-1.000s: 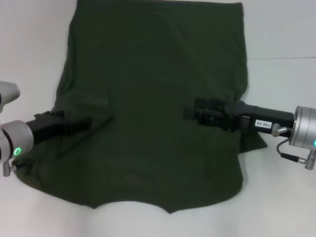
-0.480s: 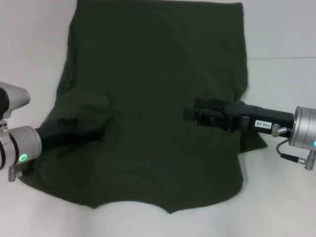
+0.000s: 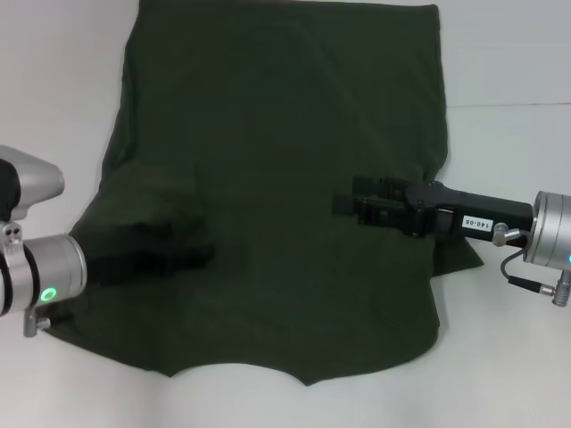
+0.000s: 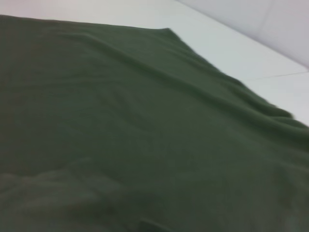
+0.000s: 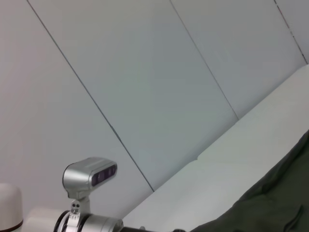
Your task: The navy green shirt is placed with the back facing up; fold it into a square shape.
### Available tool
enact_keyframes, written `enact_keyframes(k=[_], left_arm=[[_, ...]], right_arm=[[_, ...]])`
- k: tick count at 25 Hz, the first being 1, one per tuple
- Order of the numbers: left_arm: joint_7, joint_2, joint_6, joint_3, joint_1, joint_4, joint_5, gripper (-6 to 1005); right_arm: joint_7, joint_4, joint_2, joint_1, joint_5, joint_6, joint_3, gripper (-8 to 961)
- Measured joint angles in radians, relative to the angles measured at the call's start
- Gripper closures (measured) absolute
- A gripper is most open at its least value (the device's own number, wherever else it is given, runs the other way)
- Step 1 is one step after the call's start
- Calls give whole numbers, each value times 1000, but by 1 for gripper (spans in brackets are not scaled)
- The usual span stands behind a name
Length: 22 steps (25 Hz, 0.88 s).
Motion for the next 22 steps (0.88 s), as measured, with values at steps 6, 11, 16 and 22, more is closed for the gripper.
enact_keyframes(k=[6,11,16,22], left_arm=[[0,1,205,-46,5,21,24,82],[22,1,431,-127,15,64,-8,82],[130,1,572,-190,27,23,-99,82],[226,-2,637,-186,31,-18,-111,83]], right_arm=[[0,-1,-4,0,5,-5,7,107],[1,-1,-6,-2,9,-7,7,107],[36,-2,-13,-7,11,13,9,107],[152,-5,-44,-10,7,59,8,107]])
